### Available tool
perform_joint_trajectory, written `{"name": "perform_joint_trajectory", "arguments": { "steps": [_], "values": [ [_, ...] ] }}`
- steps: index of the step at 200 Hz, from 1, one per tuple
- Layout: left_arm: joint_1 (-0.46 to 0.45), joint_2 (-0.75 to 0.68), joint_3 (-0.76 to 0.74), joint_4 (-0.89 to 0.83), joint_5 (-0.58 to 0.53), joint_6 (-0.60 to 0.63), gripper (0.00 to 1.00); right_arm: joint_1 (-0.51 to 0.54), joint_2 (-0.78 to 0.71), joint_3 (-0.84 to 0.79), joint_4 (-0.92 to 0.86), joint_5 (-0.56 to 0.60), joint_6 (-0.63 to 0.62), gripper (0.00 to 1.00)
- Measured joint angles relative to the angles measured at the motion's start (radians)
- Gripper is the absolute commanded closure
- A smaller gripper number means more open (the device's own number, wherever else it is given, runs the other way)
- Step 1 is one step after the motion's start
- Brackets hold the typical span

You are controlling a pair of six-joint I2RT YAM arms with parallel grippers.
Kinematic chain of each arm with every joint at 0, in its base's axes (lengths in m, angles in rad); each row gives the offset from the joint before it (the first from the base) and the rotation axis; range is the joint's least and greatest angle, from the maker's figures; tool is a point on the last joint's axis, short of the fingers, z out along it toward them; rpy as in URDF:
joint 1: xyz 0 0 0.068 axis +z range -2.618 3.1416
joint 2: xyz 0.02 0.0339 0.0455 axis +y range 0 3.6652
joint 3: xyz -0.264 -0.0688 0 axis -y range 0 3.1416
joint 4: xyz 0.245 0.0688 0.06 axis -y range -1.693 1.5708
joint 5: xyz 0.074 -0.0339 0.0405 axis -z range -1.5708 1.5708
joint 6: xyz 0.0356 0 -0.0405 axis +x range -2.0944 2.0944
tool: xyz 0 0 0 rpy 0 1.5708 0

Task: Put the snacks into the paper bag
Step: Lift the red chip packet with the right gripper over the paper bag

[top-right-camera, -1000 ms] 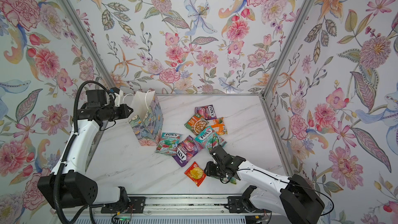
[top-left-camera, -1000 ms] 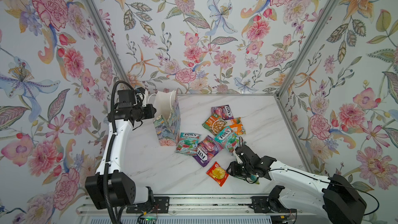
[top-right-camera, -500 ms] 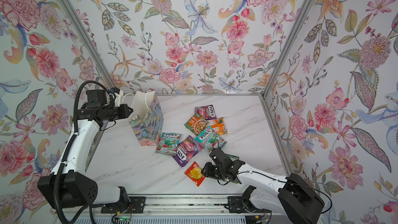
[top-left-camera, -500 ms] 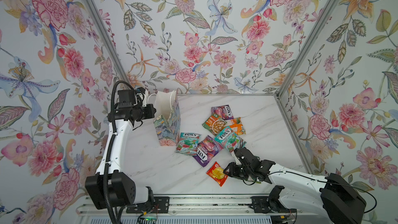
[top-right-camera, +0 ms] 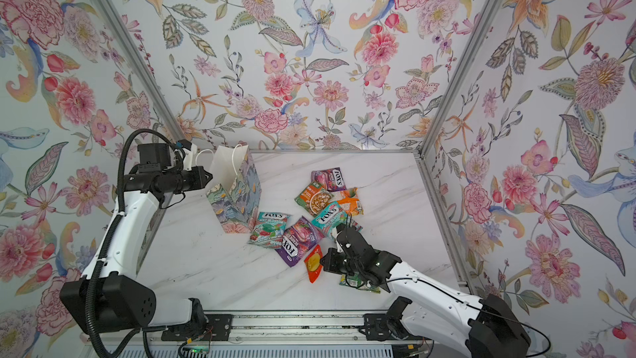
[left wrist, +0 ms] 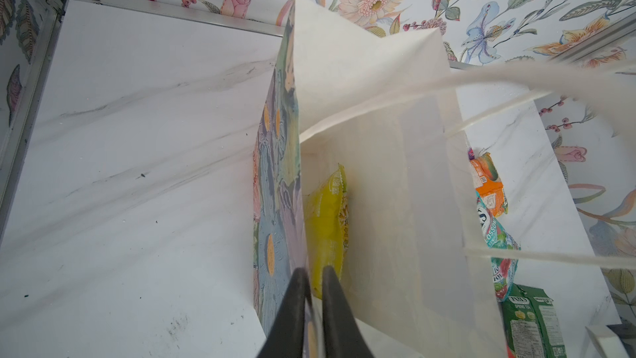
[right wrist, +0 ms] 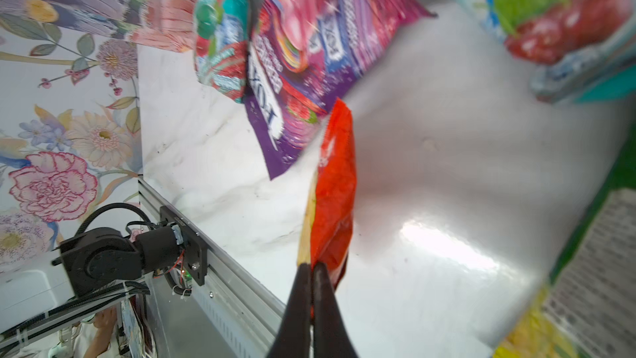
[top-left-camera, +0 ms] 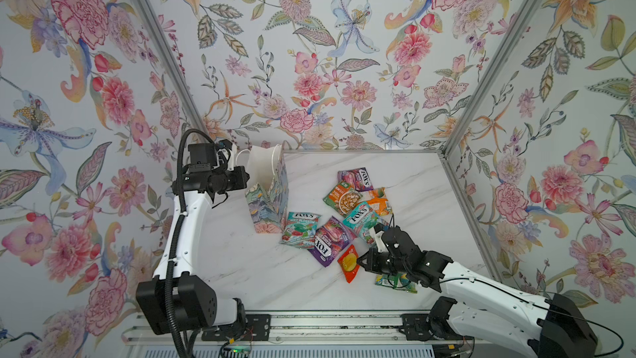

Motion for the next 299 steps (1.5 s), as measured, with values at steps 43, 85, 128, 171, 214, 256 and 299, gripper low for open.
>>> {"name": "perform_joint_trajectory", "arguments": {
  "steps": [43,85,128,171,214,256,299],
  "values": [
    [-0.001,0.000,0.000,0.000,0.000,0.000,0.88,0.000,-0.005,0.252,-0.106,0.060,-0.073,1.00],
    [-0.001,0.000,-0.001,0.002,0.003,0.000,0.88,0.000,0.147,0.500,-0.121,0.126,-0.174,1.00],
    [-0.001,0.000,-0.010,0.018,0.004,-0.001,0.89,-0.008,0.428,0.863,-0.098,0.194,-0.323,1.00],
    [-0.002,0.000,-0.010,0.019,0.003,-0.001,0.89,-0.022,0.694,1.257,-0.073,0.198,-0.430,1.00],
    [-0.008,0.000,-0.010,0.019,0.003,-0.001,0.86,-0.013,0.941,1.659,-0.094,0.180,-0.480,1.00],
    [-0.008,0.000,-0.010,0.018,0.003,-0.001,0.81,0.019,1.133,1.950,-0.120,0.158,-0.489,1.00],
    [-0.008,0.000,-0.010,0.014,0.002,0.000,0.79,0.053,1.205,1.976,-0.126,0.155,-0.483,1.00]
  ]
}}
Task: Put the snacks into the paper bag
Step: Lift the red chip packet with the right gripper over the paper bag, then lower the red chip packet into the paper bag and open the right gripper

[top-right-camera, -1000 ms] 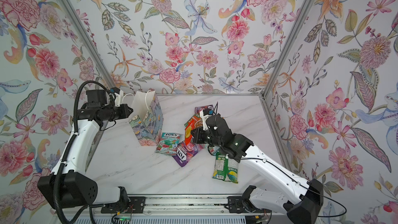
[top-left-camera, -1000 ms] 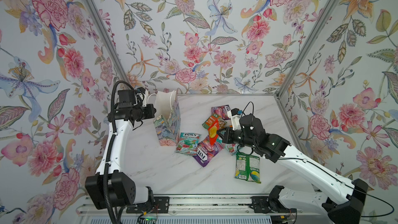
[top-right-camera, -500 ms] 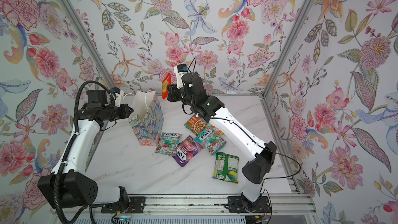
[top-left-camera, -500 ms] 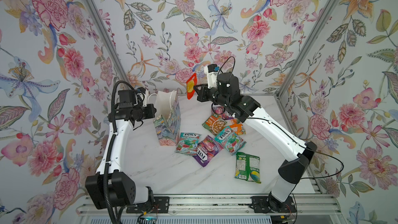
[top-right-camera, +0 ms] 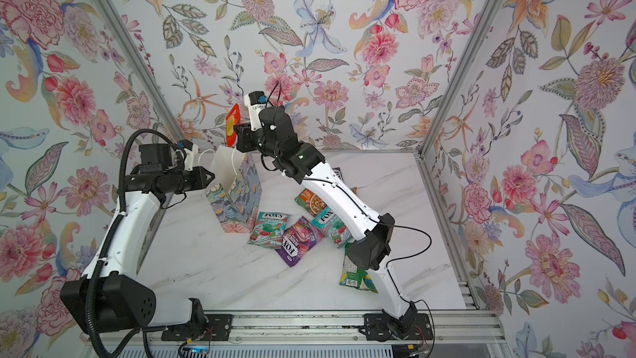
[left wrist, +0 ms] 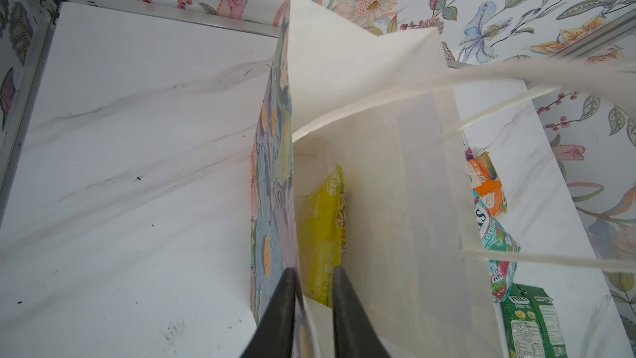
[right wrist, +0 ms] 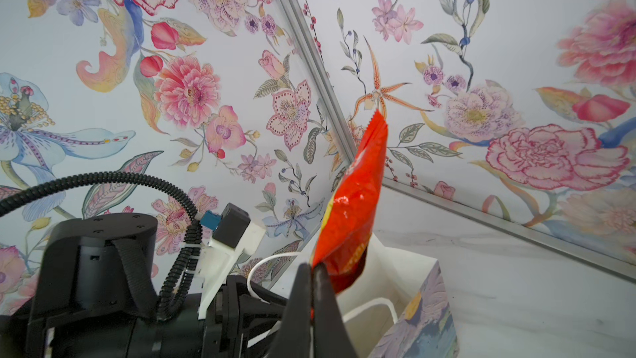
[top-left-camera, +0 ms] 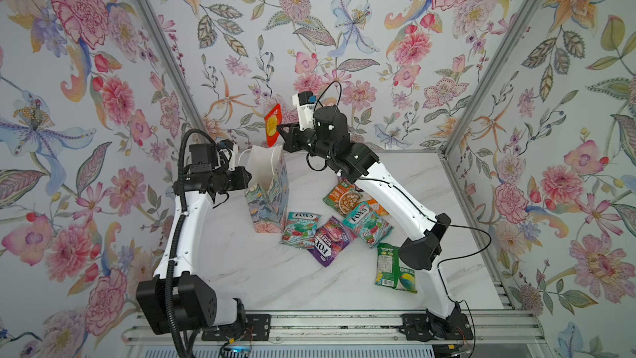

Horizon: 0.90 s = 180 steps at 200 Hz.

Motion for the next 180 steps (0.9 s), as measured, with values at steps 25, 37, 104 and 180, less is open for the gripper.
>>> {"name": "perform_joint_trajectory", "arguments": {
  "steps": [25,37,104,180],
  "values": [
    [0.000,0.000,0.000,0.000,-0.002,0.000,0.79,0.015,0.023,0.000,-0.012,0.000,0.003,1.00],
    [0.000,0.000,0.000,0.000,-0.003,0.000,0.80,0.021,0.028,0.000,-0.021,0.000,0.003,1.00],
    [0.000,0.000,0.001,0.000,-0.003,0.000,0.81,0.057,0.031,0.000,-0.072,0.053,0.003,1.00],
    [0.000,0.000,0.001,-0.007,-0.003,0.000,0.81,0.083,0.031,-0.002,-0.110,0.109,0.002,1.00]
  ]
}}
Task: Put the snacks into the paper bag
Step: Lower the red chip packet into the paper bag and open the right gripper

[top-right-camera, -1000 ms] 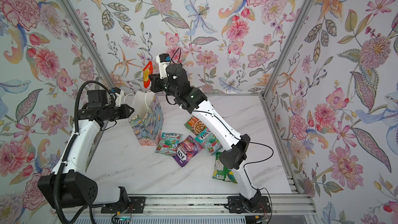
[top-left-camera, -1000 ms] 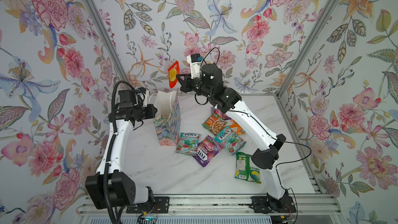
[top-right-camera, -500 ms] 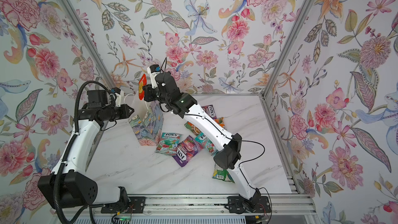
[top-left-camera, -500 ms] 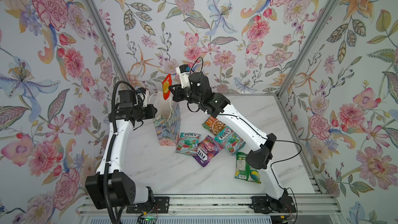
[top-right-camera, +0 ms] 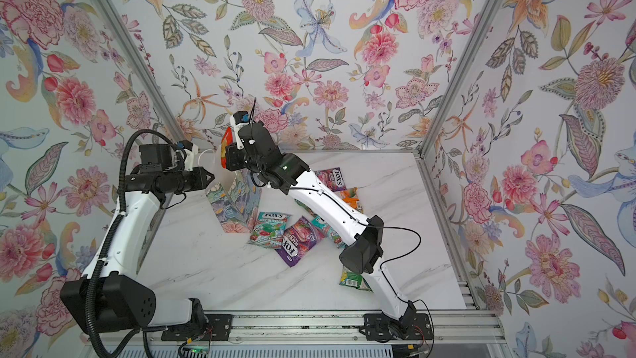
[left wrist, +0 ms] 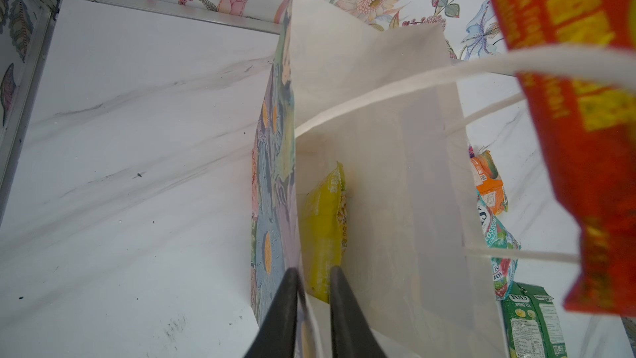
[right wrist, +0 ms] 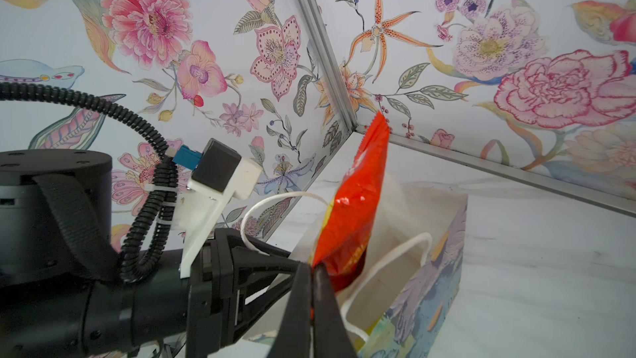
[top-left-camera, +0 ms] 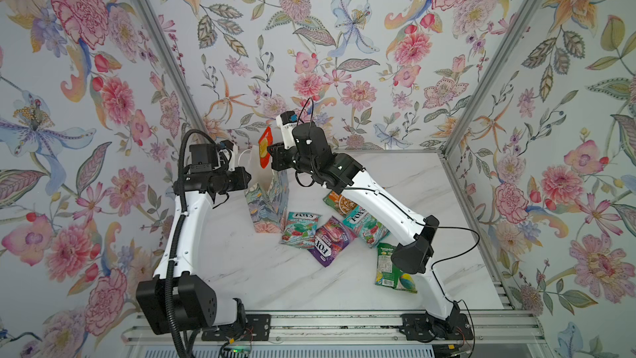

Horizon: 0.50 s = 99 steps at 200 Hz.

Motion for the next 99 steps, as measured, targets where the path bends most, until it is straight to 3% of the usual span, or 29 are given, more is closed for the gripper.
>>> {"name": "perform_joint_trajectory", "arguments": {
  "steps": [99],
  "values": [
    [0.000,0.000,0.000,0.000,0.000,0.000,0.81,0.000,0.064,-0.001,-0.038,0.024,-0.004,1.00]
  ]
}}
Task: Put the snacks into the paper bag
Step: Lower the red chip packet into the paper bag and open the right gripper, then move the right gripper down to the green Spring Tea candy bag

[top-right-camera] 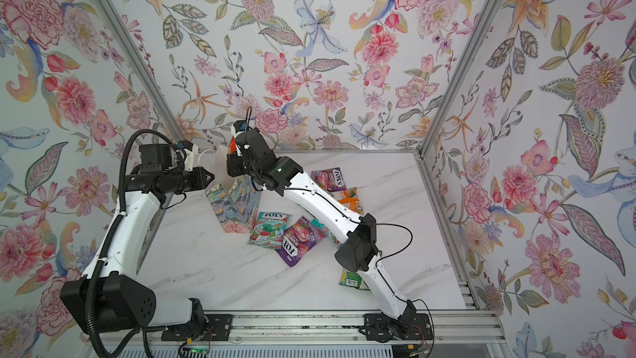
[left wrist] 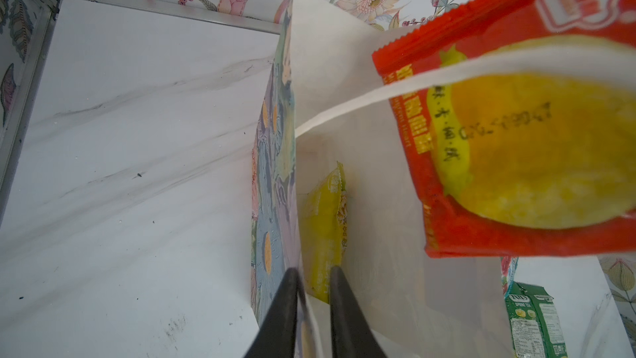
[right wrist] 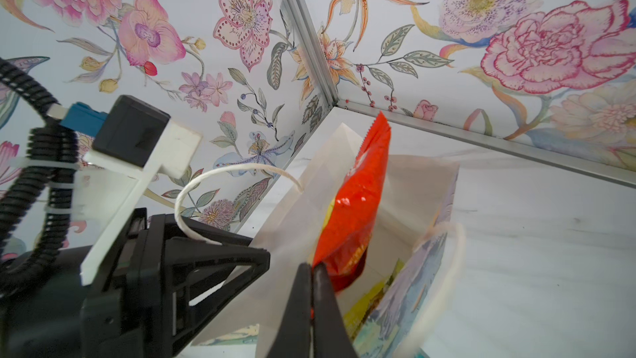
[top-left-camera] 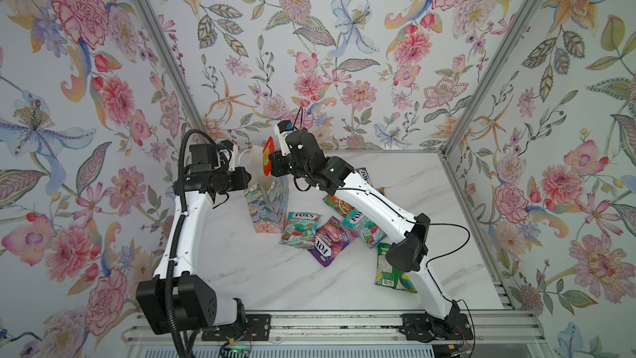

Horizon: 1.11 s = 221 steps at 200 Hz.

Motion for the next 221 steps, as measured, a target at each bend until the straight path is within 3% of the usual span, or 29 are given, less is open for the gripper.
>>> {"name": "perform_joint_trajectory", "arguments": {
  "steps": [14,30,51,130,175,221],
  "values": [
    [0.000,0.000,0.000,0.000,0.000,0.000,0.81,0.000,0.008,0.000,0.000,0.000,0.000,0.99],
    [0.000,0.000,0.000,0.000,0.000,0.000,0.81,0.000,0.012,0.000,-0.005,-0.001,0.000,0.83],
    [0.000,0.000,0.000,0.000,0.000,0.001,0.81,0.000,0.012,0.000,-0.005,-0.007,0.001,0.70],
    [0.000,0.000,0.000,0.000,0.000,0.004,0.81,-0.002,-0.084,-0.066,0.005,-0.046,0.000,0.71],
    [0.000,0.000,0.000,0.000,0.000,0.004,0.81,-0.003,-0.343,-0.344,0.122,-0.053,-0.003,0.70],
    [0.000,-0.001,-0.003,0.003,0.000,0.003,0.81,-0.079,-0.664,-0.819,0.299,-0.052,0.029,0.69]
  ]
}}
